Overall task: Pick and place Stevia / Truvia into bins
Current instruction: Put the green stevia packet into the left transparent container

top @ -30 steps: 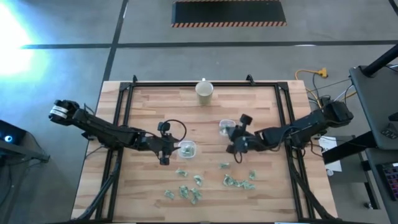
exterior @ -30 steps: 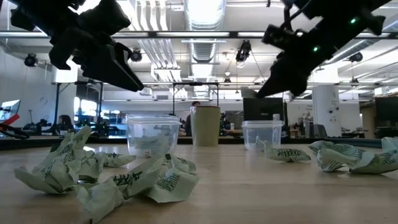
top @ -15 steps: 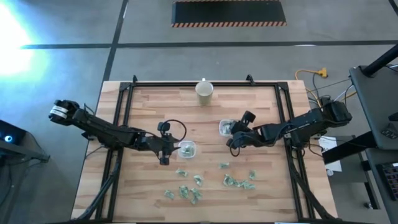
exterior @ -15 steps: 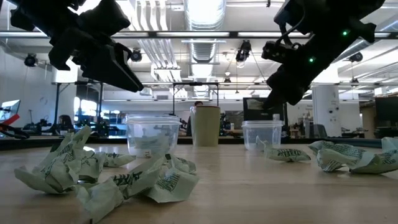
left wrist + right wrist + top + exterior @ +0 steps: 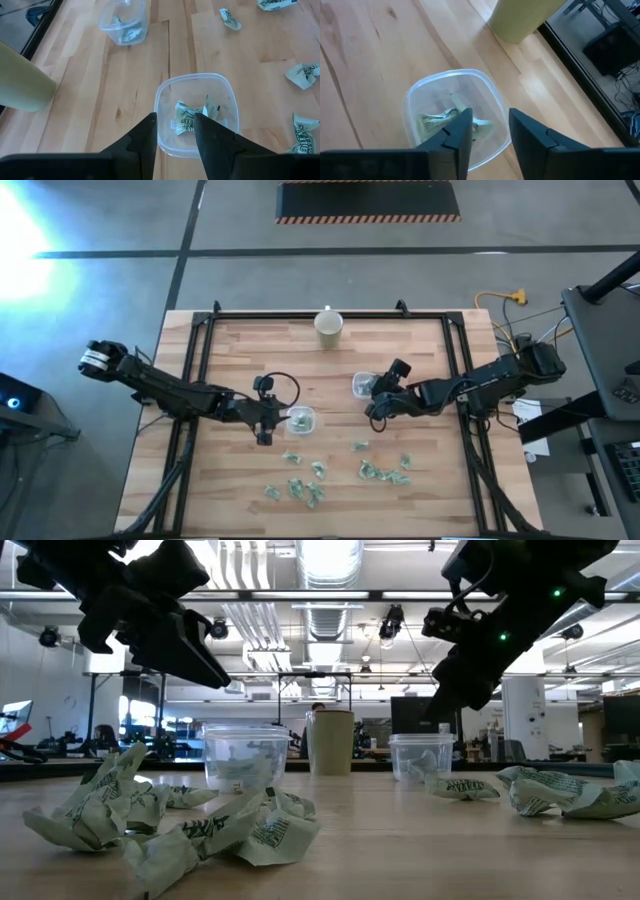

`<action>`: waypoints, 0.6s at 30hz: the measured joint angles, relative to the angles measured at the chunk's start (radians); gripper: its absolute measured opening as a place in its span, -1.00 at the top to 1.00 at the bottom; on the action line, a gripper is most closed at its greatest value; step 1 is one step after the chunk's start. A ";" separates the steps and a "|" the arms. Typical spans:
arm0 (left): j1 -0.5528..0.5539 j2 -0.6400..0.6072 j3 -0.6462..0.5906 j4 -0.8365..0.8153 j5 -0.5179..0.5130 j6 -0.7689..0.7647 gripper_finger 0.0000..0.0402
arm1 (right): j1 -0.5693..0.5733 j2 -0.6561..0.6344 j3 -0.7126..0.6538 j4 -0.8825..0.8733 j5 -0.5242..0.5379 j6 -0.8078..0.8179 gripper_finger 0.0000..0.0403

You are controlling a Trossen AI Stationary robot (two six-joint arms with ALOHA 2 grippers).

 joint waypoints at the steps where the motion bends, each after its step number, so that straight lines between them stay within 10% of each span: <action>1: 0.000 0.000 0.000 0.000 0.002 0.000 0.43 | 0.000 -0.001 0.000 0.000 0.000 0.000 0.39; 18: -0.079 0.004 -0.005 -0.011 0.306 -0.041 0.43 | 0.178 -0.088 0.049 0.001 -0.061 -0.109 0.33</action>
